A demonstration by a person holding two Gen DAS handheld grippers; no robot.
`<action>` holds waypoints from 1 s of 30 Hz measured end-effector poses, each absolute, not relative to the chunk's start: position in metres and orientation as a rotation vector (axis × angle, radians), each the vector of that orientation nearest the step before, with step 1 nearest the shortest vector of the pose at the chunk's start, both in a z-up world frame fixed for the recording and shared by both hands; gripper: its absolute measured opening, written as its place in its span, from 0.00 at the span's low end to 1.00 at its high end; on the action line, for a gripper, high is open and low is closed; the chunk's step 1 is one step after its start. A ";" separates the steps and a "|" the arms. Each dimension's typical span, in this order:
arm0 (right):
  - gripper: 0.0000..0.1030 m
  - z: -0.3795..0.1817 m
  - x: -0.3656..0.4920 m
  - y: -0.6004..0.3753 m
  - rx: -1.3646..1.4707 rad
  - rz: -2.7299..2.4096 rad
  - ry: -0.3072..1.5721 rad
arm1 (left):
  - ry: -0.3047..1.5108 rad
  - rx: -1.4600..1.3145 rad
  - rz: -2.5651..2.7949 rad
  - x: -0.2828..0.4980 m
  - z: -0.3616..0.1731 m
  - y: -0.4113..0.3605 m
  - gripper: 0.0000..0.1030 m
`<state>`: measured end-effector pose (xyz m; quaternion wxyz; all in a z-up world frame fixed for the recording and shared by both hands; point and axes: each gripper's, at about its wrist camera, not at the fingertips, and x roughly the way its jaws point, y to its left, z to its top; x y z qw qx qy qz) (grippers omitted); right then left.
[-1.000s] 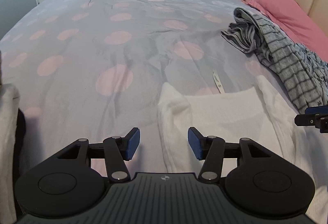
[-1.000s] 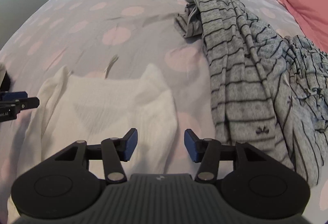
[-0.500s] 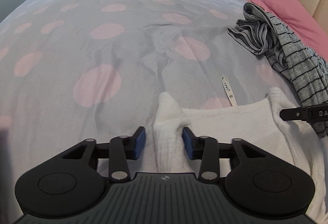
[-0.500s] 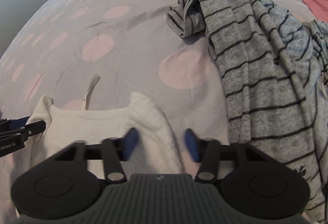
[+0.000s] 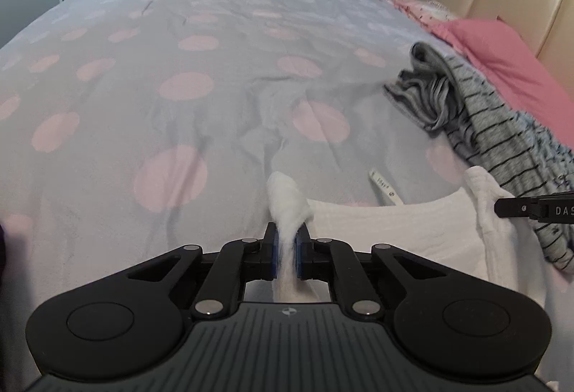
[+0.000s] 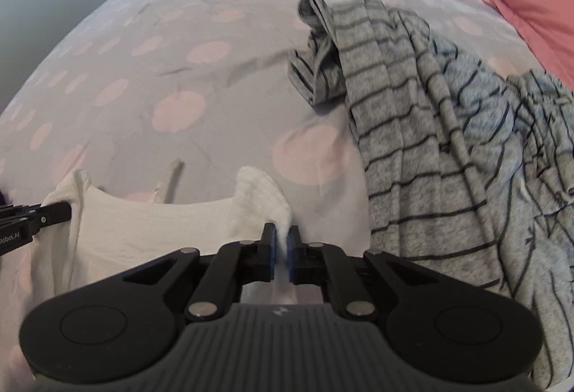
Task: Fold clothes
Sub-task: 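Grasp the collar end with the left tool while the right tool grasps it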
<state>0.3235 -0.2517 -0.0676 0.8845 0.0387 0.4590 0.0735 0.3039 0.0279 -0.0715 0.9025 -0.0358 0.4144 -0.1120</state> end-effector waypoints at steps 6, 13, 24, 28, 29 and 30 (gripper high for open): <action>0.07 -0.029 0.283 -0.266 0.127 0.232 0.869 | 0.767 -0.113 -0.276 0.270 -0.024 0.040 0.06; 0.07 0.015 0.226 -0.284 0.164 0.333 0.761 | 0.660 -0.065 -0.352 0.207 0.028 0.043 0.06; 0.07 0.059 0.109 -0.291 0.020 0.587 0.614 | 0.562 0.093 -0.554 0.099 0.067 0.058 0.06; 0.07 0.048 0.074 -0.290 -0.068 0.698 0.605 | 0.625 0.188 -0.632 0.073 0.054 0.060 0.06; 0.07 0.044 0.067 -0.288 -0.101 0.719 0.614 | 0.650 0.213 -0.645 0.068 0.049 0.059 0.06; 0.07 0.040 0.060 -0.284 -0.136 0.743 0.625 | 0.669 0.236 -0.658 0.063 0.044 0.058 0.06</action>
